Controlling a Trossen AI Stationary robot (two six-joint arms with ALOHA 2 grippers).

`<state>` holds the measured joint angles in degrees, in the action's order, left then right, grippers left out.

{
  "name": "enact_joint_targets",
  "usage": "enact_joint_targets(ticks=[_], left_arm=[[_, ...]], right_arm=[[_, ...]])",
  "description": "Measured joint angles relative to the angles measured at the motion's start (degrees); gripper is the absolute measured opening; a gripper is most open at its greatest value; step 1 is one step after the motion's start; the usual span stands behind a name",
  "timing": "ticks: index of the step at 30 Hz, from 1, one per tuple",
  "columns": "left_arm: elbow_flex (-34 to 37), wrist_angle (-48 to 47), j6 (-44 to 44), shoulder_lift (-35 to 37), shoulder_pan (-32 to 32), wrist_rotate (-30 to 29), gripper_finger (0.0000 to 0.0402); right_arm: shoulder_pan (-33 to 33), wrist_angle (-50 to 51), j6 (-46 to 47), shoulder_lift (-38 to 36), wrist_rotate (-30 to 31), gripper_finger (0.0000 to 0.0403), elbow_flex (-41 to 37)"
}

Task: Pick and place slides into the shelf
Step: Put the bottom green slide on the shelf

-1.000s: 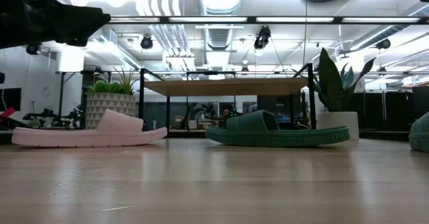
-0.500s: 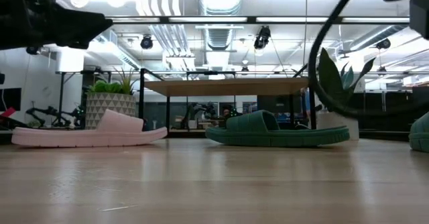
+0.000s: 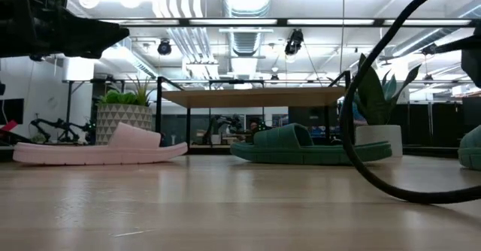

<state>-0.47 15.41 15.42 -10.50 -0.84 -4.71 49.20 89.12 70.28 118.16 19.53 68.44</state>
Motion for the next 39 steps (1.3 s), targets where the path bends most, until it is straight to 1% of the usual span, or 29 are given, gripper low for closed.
enact_joint_targets(ticks=[4, 6, 8, 9, 17, 20, 23, 26, 32, 34, 36, 37, 39], left_arm=[[0.0, 0.1, 0.0, 0.2, 0.0, 0.0, 0.0169], [0.0, 0.1, 0.0, 0.2, 0.0, 0.0, 0.0169], [0.0, 0.2, 0.0, 0.1, 0.0, 0.0, 0.0169], [0.0, 0.2, 0.0, 0.2, 0.0, 0.0, 0.0169], [0.0, 0.8, 0.0, 0.2, 0.0, -0.1, 0.0169], [0.0, 1.4, 0.0, 0.8, 0.0, -0.1, 0.0169], [0.0, 2.9, 0.0, 1.1, 0.0, -0.1, 0.0169], [0.0, 5.7, 0.0, 1.3, 0.0, 0.0, 0.0169], [0.0, 9.9, 0.0, 1.2, 0.0, -0.1, 0.0169], [0.0, 10.8, 0.0, 1.2, 0.0, -0.1, 0.0169], [0.0, 11.7, 0.0, 1.3, 0.0, -0.1, 0.0169], [0.0, 11.9, 0.0, 1.3, 0.0, 0.0, 0.0169], [0.0, 12.8, 0.0, 1.2, 0.0, 0.0, 0.0169]], right_arm=[[-0.3, 0.1, 1.6, -0.3, -0.1, 0.0090, -0.4], [-0.5, 0.4, 3.6, -0.9, -0.4, 0.0063, -0.5], [-0.5, 0.6, 4.7, -1.5, -0.5, 0.0028, -0.5], [-0.5, 0.5, 4.7, -1.7, -0.4, 0.0019, -0.5], [-0.6, 0.7, 7.6, -4.0, -0.1, 0.0011, 0.1], [-0.6, 0.7, 10.2, -6.6, 2.7, 0.0010, 1.0], [-0.6, 0.8, 12.3, -10.3, 8.7, 0.0010, 2.2], [-0.9, 0.9, 13.4, -14.1, 17.2, 0.0010, 3.7], [-3.1, 0.8, 13.1, -20.3, 40.1, 0.0009, 8.3], [-4.6, 0.2, 10.2, -21.7, 47.0, 0.0009, 10.4], [-7.1, -1.7, 4.9, -22.5, 52.1, 0.0009, 12.8], [-8.7, -2.9, 1.3, -22.7, 53.7, 0.0009, 14.4], [-12.6, -5.6, -6.7, -22.7, 54.0, 0.0009, 17.5]])
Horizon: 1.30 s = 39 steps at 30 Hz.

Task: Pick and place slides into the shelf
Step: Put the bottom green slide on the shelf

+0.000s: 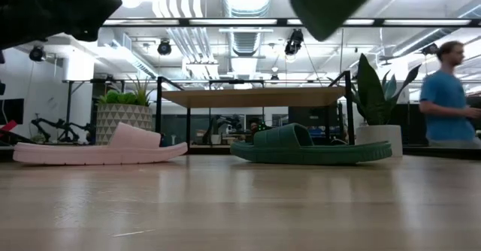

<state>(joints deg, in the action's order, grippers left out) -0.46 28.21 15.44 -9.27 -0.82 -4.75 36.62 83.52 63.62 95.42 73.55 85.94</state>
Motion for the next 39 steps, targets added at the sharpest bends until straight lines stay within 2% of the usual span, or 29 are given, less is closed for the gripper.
enact_joint_targets(ticks=[8, 13, 17, 24, 33, 36, 39], left_arm=[[0.0, 0.5, 0.0, 0.1, 0.0, 0.0, 0.0169], [0.0, 0.5, 0.0, 0.6, 0.0, 0.0, 0.0169], [0.0, 0.5, 0.0, 1.3, 0.0, 0.0, 0.0169], [0.0, 0.5, 0.4, 1.2, 0.0, 0.0, 0.0169], [0.0, 1.4, 2.5, 1.8, 0.0, -0.4, 0.0169], [0.0, 1.3, 4.0, 1.8, 0.0, -0.5, 0.0169], [0.0, 1.3, 4.5, 1.9, 0.0, -0.8, 0.0169]], right_arm=[[-16.2, -16.5, -33.7, 0.2, -1.4, 0.0009, 10.5], [-24.7, -35.1, -56.4, 0.2, -9.9, 0.0009, 11.5], [-29.9, -48.5, -69.3, 0.2, -15.3, 0.0009, 10.7], [-36.4, -63.0, -79.0, 1.4, -19.6, 0.0009, 9.9], [-40.1, -65.5, -88.1, 7.8, -19.5, 0.0009, 14.9], [-40.8, -64.3, -92.1, 10.6, -16.1, 0.0009, 18.6], [-41.4, -57.9, -95.6, 13.7, -9.9, 0.0009, 23.0]])
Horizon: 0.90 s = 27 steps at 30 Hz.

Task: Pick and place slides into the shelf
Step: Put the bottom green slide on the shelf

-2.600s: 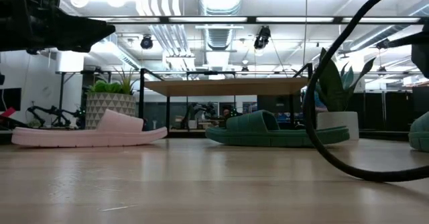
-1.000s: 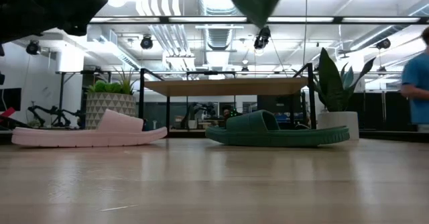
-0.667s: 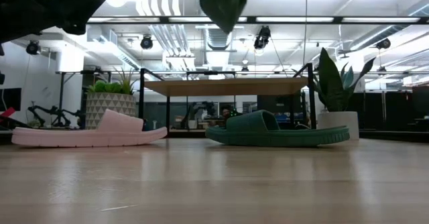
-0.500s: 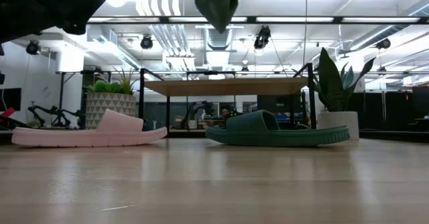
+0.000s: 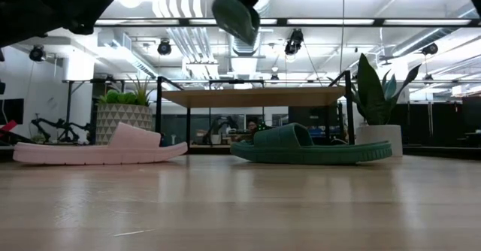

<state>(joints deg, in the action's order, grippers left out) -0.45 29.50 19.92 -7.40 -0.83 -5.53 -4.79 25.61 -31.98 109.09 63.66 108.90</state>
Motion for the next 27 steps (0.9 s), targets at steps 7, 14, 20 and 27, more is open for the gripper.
enact_joint_targets(ticks=[7, 14, 20, 27], left_arm=[[0.0, 0.0, 0.5, 0.0, 0.0, -1.0, 0.0169], [0.0, 0.0, 0.5, 0.1, 0.0, -1.0, 0.0169], [0.0, 0.0, 0.5, 0.1, 0.0, -1.0, 0.0169], [0.0, 0.0, 0.5, 0.0, 0.0, -1.0, 0.0169]], right_arm=[[-3.5, 21.8, 8.5, 5.3, -6.2, 0.0009, 10.4], [-7.5, 24.8, 9.7, 7.7, -6.7, 0.0009, 12.1], [-8.3, 25.0, 9.4, 8.1, -6.6, 0.0009, 11.5], [-7.9, 24.0, 8.6, 8.1, -11.4, 0.0009, 11.6]])
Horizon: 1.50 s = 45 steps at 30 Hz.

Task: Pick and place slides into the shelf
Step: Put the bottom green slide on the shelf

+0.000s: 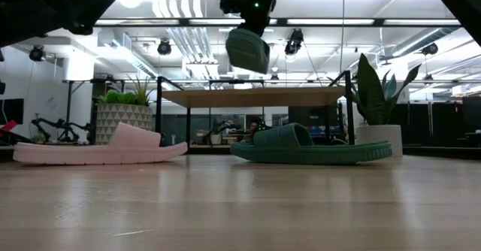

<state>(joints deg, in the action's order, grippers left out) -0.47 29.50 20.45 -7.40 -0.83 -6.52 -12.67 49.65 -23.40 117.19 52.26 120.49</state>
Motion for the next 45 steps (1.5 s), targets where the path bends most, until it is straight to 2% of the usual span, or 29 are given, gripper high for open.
enact_joint_targets(ticks=[4, 12, 19, 24, 27, 45], left_arm=[[0.0, 0.0, 0.0, 0.0, 0.0, 0.0, 0.0169], [0.0, 0.1, 0.0, 0.0, 0.0, -0.1, 0.0169], [0.0, 0.1, 0.0, 0.0, 0.0, -0.8, 0.0169], [0.0, 0.1, 0.0, -0.1, 0.0, -1.5, 0.0169], [0.0, 0.0, 0.0, 0.0, 0.0, -1.5, 0.0169], [0.0, -0.1, 0.0, -0.4, 0.0, -2.8, 0.0169]], right_arm=[[0.0, -4.3, 0.5, 0.0, -3.5, 0.0009, -0.1], [0.2, -13.5, -3.7, 4.4, 3.4, 0.0009, 0.2], [0.5, -14.5, -4.5, 10.2, 3.4, 0.0009, 6.9], [1.0, -14.4, -7.0, 15.6, 4.7, 0.0009, 14.4], [1.4, -19.0, -11.8, 16.9, 5.2, 0.0008, 13.7], [1.8, -15.4, -11.1, 17.7, 5.8, 0.0017, 14.0]])
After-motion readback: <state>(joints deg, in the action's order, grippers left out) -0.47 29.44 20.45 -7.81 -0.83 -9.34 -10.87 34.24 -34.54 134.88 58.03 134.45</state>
